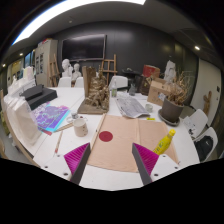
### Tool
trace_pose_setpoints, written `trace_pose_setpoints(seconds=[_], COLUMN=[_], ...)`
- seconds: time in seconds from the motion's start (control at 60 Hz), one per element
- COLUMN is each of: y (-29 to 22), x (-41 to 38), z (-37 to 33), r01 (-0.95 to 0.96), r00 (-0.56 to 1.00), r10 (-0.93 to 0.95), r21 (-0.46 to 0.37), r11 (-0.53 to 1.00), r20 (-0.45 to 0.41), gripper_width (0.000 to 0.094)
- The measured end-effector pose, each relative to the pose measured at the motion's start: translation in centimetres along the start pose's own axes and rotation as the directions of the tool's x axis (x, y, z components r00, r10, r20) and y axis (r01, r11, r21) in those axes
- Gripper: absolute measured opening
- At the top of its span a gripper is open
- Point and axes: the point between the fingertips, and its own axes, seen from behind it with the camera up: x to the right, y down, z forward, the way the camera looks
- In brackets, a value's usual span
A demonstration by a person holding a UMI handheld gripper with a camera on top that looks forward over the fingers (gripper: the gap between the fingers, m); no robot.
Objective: Pour water
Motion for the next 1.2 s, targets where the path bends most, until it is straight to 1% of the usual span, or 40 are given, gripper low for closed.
trace_pose_setpoints(seconds=[0.133,0.15,0.233,0.4,0.483,0.617,0.733,0.867,0.933,0.983,1.017,1.033,1.05,1.083,1.117,1.2], y=[2.2,2.4,4.6,8.9,10.8,12.5,12.3,11.3,11.1,11.1,10.9,10.7,10.5,10.3,10.4,10.3], x=[3.2,3.0,6.6,14.3,17.8,22.4,25.4,26.9,27.0,26.7,26.5,26.4,26.5,27.1,26.7,26.9], z=[1.6,1.0,2.7,5.4,7.4,11.4,15.1,19.3,21.0,21.7,22.1,22.2,22.3,23.0,22.7,22.8], r01=[-0.029,-0.035,-0.059,-0.085,-0.11,-0.158,-0.191,-0.183,-0.179,-0.186,-0.193,-0.194,-0.193,-0.182,-0.172,-0.152], r00=[0.999,0.999,0.997,0.989,0.984,0.975,0.97,0.973,0.975,0.974,0.974,0.975,0.974,0.975,0.976,0.976], r10=[0.028,0.034,0.057,0.081,0.107,0.161,0.201,0.198,0.195,0.202,0.208,0.209,0.21,0.202,0.193,0.179], r21=[-0.029,-0.031,-0.036,-0.023,-0.012,0.029,0.08,0.135,0.144,0.149,0.157,0.165,0.174,0.184,0.188,0.196], r11=[0.999,0.999,0.998,0.996,0.994,0.987,0.978,0.974,0.973,0.971,0.969,0.967,0.966,0.966,0.967,0.969], r20=[-0.026,-0.032,-0.049,-0.124,-0.144,-0.153,-0.139,-0.114,-0.107,-0.099,-0.085,-0.078,-0.081,-0.097,-0.103,-0.125], gripper_width=[0.0855,0.0853,0.0855,0.0854,0.0851,0.0848,0.0853,0.0808,0.076,0.0696,0.0608,0.0537,0.0487,0.0485,0.0464,0.0382])
